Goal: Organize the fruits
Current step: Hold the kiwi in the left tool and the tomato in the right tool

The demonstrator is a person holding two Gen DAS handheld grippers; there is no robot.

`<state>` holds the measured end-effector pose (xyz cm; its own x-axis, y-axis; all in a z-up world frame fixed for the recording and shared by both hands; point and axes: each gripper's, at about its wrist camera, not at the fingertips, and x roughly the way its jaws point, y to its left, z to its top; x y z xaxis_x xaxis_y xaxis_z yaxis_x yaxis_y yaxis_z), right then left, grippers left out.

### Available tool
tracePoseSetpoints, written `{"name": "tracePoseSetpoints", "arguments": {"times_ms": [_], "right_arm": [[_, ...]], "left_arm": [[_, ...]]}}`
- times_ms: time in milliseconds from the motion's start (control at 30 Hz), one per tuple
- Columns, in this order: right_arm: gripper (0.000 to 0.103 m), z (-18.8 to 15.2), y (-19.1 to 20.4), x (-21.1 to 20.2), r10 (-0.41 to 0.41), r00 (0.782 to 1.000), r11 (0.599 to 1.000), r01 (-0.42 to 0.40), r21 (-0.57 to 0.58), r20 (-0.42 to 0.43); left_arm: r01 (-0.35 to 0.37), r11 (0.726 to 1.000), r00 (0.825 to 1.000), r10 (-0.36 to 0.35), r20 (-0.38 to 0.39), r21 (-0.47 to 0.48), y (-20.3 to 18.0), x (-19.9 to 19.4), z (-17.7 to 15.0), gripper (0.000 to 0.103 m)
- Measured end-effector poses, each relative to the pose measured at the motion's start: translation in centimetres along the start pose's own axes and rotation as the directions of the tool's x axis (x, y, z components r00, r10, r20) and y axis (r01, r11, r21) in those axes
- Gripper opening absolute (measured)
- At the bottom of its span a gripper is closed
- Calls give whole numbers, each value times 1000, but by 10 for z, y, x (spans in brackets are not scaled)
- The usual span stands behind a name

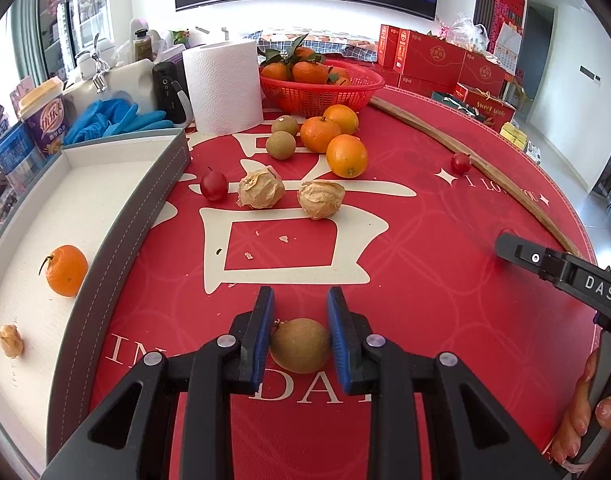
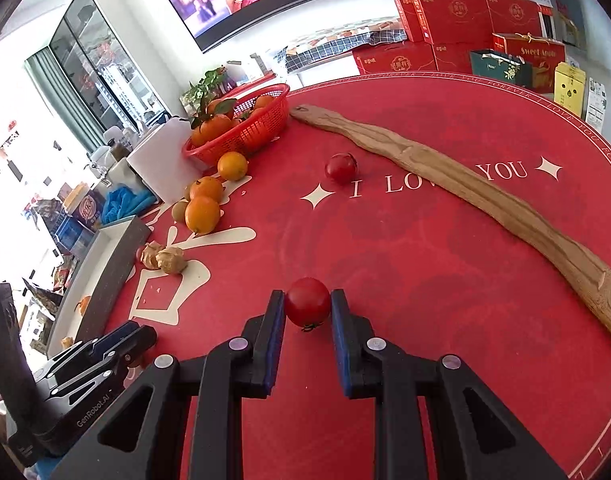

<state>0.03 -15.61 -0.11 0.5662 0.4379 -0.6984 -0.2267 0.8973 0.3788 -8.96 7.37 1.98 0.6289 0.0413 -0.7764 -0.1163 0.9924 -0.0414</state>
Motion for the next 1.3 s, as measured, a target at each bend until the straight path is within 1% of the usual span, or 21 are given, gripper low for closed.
{"name": "tracePoseSetpoints", "arguments": {"times_ms": [100, 233, 367, 500, 633, 767, 867, 967, 1300], "right_arm": [[24, 0, 0, 0, -1, 1000, 1000, 1, -1, 0], [24, 0, 0, 1, 2, 1000, 1000, -2, 1, 0], [24, 1, 0, 0, 6, 1000, 1000, -6, 6, 0], [24, 1, -2, 0, 9, 1000, 1000, -9, 9, 1], [24, 1, -2, 0, 10, 1000, 1000, -10, 10, 0], [24, 1, -2, 0, 11, 1000, 1000, -11, 10, 1], [24, 1, -2, 0, 11, 1000, 1000, -11, 10, 1], [24, 1, -2, 0, 11, 1000, 1000, -11, 9, 0], [24, 2, -2, 0, 9, 1000, 1000, -9, 8, 0]], "left_arm": [[27, 999, 1000, -27, 3, -21, 3, 0, 0, 30], [95, 994, 995, -94, 8, -53, 13, -3, -1, 29], [111, 993, 994, -111, -1, -43, 16, -7, -3, 29], [108, 993, 994, -108, -8, -54, 21, -8, -4, 29], [123, 990, 992, -124, -7, -66, 22, -12, -3, 29], [109, 993, 994, -109, 3, -40, 17, -16, -4, 29], [117, 993, 993, -117, 2, -33, 15, -18, -3, 29], [97, 995, 995, -97, 12, -17, 14, -21, -3, 29], [83, 997, 996, -83, 17, -7, 14, -26, -4, 29]]}}
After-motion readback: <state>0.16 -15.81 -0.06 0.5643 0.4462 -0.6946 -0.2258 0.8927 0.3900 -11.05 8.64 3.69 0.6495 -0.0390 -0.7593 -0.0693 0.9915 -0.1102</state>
